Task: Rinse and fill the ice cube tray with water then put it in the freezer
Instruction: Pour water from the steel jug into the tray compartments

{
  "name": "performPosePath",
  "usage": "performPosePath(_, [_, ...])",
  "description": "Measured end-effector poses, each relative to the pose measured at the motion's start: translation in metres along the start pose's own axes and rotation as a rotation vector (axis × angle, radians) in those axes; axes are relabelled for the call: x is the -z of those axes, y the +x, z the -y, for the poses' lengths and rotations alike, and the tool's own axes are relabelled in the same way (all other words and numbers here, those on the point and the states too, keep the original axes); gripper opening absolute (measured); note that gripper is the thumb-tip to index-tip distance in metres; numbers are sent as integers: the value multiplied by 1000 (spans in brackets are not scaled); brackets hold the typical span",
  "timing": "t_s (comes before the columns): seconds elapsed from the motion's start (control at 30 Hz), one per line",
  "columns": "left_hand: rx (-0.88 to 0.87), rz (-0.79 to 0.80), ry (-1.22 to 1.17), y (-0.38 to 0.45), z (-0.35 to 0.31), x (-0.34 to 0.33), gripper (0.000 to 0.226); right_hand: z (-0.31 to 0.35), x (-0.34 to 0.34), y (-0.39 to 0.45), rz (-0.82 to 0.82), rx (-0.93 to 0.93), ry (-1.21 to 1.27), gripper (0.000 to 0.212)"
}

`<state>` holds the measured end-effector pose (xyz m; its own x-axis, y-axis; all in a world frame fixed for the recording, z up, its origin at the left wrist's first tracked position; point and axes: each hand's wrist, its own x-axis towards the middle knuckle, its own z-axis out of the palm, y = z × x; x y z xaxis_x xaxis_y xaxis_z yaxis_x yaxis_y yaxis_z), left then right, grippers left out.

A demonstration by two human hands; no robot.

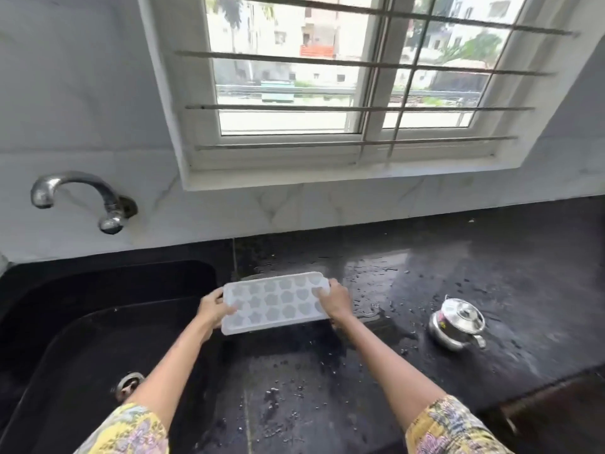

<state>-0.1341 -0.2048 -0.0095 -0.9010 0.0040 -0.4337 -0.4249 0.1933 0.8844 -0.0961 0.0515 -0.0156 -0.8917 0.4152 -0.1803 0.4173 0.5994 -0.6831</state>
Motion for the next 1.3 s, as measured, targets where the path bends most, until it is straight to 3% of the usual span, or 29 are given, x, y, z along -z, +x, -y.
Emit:
performPosePath(0.13, [41, 153, 100, -19, 8, -61, 66, -62, 50, -5, -42, -58, -72, 21])
performPosePath(0.2, [59, 173, 123, -30, 12, -83, 65, -88, 66, -13, -55, -79, -100, 32])
performPosePath(0.43, [108, 65, 231, -59, 29, -137, 40, -136, 96, -18, -34, -79, -133, 22])
performPosePath(0.6, [71, -96, 350, -75, 43, -159, 13, -146, 104, -21, -23, -25, -151, 32])
performPosePath(0.8, [82, -148, 417, -81, 43, -165, 17, -147, 112, -21, -7, 66, -210, 29])
performPosePath(0.93, [63, -244, 428, -83, 46, -168, 12, -153, 133, -30, -345, 385, -297, 13])
performPosePath(1.0, [57, -286, 405, -84, 46, -168, 15, -163, 152, -32, -558, 417, -270, 17])
performPosePath(1.1, [68, -294, 412, -88, 44, -171, 26, -188, 180, -36, -693, 195, -128, 37])
performPosePath(1.2, [76, -295, 426, -94, 40, -174, 23, -211, 187, -44, -634, -105, -12, 60])
performPosePath(1.3, [99, -300, 421, -97, 39, -174, 24, -225, 183, -50, -544, -269, 10, 77])
